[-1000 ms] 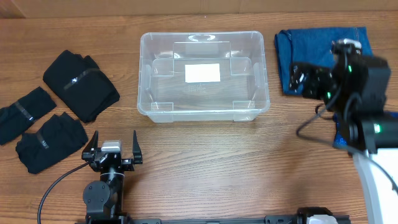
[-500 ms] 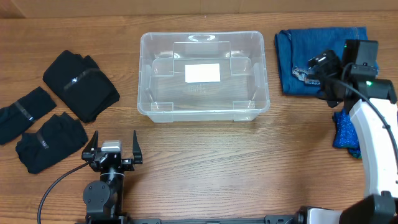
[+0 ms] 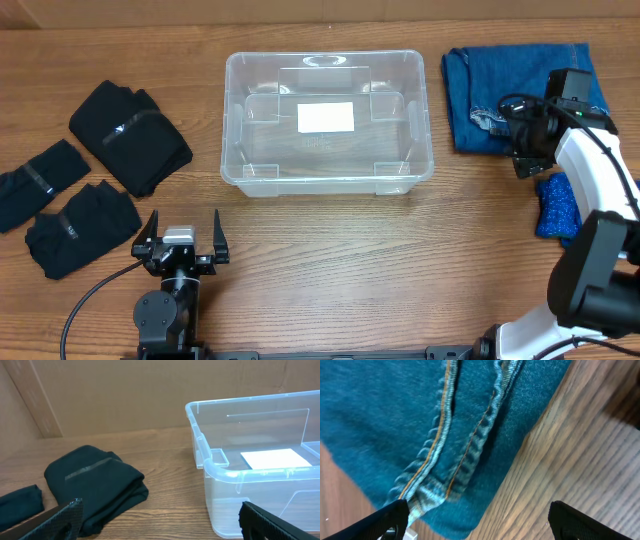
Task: Pack container
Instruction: 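Reach the right gripper to the folded blue jeans and grasp them, then lift the jeans with the right gripper and carry them over the container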
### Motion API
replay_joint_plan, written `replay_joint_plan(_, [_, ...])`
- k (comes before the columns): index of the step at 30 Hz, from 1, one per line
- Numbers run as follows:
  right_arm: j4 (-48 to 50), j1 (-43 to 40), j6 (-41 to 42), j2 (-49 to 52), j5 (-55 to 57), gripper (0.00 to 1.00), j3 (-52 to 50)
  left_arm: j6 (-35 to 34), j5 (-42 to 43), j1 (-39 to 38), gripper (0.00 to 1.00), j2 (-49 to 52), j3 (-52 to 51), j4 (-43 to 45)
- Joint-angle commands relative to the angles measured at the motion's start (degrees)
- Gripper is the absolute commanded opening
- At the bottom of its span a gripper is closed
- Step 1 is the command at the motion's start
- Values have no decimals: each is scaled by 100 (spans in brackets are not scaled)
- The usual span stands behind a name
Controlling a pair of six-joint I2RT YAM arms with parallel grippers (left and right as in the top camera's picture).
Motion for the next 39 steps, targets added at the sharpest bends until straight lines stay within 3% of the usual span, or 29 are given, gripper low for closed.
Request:
replay_joint_plan(1, [177, -17, -17, 195, -26, 93, 114, 98, -35, -37, 100, -59, -20, 17])
replay_joint_plan(24, [1891, -17, -15, 1438, 37, 95, -57, 98, -35, -37, 100, -61, -20, 17])
replay_joint_plan(26, [1976, -17, -15, 1502, 127, 86, -57, 98, -35, -37, 100, -59, -20, 17])
replay_joint_plan(30, [1821, -17, -85, 1519, 428, 48, -57, 98, -35, -37, 100, -61, -20, 17])
replay_joint_plan(35, [1749, -17, -1040, 1519, 420, 27, -57, 98, -35, -37, 100, -61, -20, 17])
replay_joint_plan(38, [1668, -17, -1379, 1517, 407, 20, -46, 98, -35, -37, 100, -59, -20, 17])
replay_joint_plan(39, [1567, -17, -1447, 1517, 404, 13, -7, 98, -35, -37, 100, -59, -20, 17])
